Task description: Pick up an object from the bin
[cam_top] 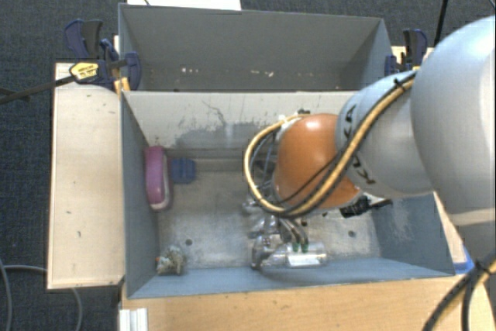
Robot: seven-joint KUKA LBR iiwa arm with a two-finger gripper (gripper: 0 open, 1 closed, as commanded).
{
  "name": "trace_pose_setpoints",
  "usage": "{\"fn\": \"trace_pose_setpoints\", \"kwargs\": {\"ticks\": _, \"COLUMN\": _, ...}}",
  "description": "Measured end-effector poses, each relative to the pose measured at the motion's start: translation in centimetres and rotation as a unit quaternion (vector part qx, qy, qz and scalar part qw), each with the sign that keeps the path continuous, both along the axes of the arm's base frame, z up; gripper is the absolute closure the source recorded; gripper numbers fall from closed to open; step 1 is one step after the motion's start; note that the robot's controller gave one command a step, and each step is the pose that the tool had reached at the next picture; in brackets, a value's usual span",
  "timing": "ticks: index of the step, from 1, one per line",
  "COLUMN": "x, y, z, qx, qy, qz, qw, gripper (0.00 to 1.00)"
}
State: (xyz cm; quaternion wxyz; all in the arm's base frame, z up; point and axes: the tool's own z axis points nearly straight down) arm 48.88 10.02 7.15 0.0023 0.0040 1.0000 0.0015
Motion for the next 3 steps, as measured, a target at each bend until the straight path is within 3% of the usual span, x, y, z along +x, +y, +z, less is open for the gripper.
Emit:
{"fn": "trace_pose_setpoints", "kwargs": {"ticks": 1, "x": 0.7, "y": -5.7, "z": 0.5, "qx": -0.003, "qy": -0.0004, "qz": 0.175, "qw": 0.9845, "gripper": 0.00}}
{"fn": "trace_pose_setpoints", "kwargs": {"ticks": 2, "x": 0.7, "y": -5.4, "z": 0.5, "qx": -0.001, "qy": -0.0001, "qz": 0.173, "qw": 0.9849, "gripper": 1.00}}
{"fn": "trace_pose_setpoints", "kwargs": {"ticks": 3, "x": 0.7, "y": -12.5, "z": 24.0, "qx": -0.003, "qy": -0.0036, "qz": 0.161, "qw": 0.9870, "gripper": 1.00}}
